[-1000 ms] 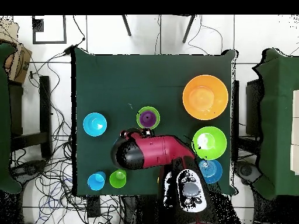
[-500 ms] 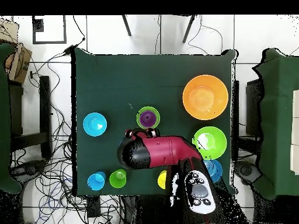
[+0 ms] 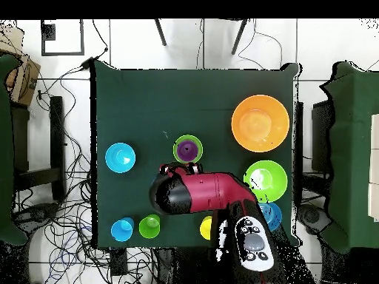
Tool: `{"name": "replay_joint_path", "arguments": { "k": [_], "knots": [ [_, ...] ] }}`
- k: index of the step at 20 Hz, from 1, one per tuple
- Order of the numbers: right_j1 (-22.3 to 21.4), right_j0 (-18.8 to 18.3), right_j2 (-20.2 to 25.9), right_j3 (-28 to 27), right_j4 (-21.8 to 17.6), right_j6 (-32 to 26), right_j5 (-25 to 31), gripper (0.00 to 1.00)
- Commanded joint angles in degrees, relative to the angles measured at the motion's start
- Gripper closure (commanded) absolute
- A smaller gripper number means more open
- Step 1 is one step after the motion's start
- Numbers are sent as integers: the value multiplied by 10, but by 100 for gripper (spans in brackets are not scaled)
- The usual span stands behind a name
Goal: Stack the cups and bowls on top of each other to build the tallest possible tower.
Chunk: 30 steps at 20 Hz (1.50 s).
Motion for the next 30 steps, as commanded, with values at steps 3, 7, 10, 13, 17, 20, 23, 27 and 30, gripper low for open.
{"name": "replay_joint_path", "arguments": {
  "k": [3, 7, 10, 13, 17, 20, 23, 27, 30],
  "knots": [
    [8, 11, 4, 26, -2, 61, 9, 0],
    [13, 3, 15, 27, -5, 49, 7, 0],
    [0, 2, 16, 48, -4, 53, 1, 0],
    [11, 1, 17, 49, -10, 54, -14, 0],
    [22, -4, 20, 47, -17, 50, -27, 0],
    [14, -17, 32, 48, -15, 35, -13, 0],
    [21, -22, 31, 42, -23, 29, -20, 0],
    [21, -23, 33, 46, -24, 31, -24, 0],
    [11, -11, 20, 44, -31, 35, -24, 0]
  ]
}}
